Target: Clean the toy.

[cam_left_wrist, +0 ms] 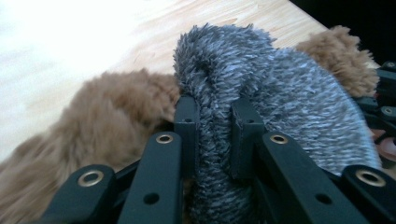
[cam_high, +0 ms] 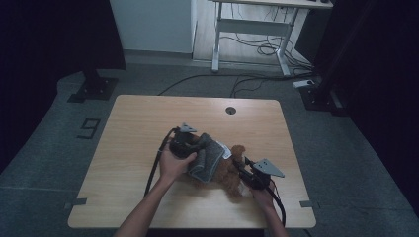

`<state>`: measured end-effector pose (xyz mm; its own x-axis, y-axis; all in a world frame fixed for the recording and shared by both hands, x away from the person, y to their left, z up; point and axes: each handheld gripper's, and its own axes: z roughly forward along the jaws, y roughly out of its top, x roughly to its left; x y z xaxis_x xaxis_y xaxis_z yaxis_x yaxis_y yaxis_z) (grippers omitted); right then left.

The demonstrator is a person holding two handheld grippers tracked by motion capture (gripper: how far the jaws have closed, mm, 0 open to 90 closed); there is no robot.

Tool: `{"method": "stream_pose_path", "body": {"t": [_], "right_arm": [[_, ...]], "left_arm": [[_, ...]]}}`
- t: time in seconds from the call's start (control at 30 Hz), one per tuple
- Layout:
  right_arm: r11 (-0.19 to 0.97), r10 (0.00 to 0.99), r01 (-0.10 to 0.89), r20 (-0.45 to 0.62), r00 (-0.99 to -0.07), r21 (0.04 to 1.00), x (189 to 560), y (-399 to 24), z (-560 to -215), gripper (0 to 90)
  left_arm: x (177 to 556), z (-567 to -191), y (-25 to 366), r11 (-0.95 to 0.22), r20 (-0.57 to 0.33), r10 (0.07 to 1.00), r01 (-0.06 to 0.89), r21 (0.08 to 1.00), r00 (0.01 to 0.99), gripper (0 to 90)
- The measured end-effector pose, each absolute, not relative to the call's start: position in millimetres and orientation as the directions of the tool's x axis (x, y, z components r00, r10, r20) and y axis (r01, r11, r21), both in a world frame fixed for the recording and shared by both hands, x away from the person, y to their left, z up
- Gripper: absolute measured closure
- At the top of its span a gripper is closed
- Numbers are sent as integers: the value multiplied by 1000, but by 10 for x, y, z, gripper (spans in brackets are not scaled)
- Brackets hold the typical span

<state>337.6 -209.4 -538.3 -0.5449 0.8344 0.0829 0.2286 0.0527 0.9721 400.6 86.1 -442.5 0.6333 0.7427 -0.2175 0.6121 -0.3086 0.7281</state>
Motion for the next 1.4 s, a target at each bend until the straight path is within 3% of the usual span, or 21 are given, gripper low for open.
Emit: {"method": "stream_pose_path", "body": {"t": [0.17, 0.73, 1.03, 1.13, 1.4], "right_arm": [[62, 833, 223, 72, -549, 973, 3373, -2075, -5379, 630], [53, 828, 234, 88, -554, 971, 3380, -2101, -5399, 630], [52, 831, 240, 91, -549, 969, 3385, -2107, -5406, 630], [51, 831, 243, 94, -548, 969, 3380, -2108, -5407, 631], [53, 830, 244, 93, -550, 968, 3380, -2112, -5409, 630]], "left_arm": [[3955, -4428, 1130, -241, -295, 717, 622, 745, 631, 761], [3808, -4361, 1603, -126, -328, 746, 605, 786, 580, 756], [3703, -4096, 996, -181, -283, 633, 493, 851, 721, 758], [3762, -4095, 482, -232, -283, 576, 485, 843, 767, 757], [3999, -4406, -8, -368, -201, 642, 527, 766, 740, 757]]}}
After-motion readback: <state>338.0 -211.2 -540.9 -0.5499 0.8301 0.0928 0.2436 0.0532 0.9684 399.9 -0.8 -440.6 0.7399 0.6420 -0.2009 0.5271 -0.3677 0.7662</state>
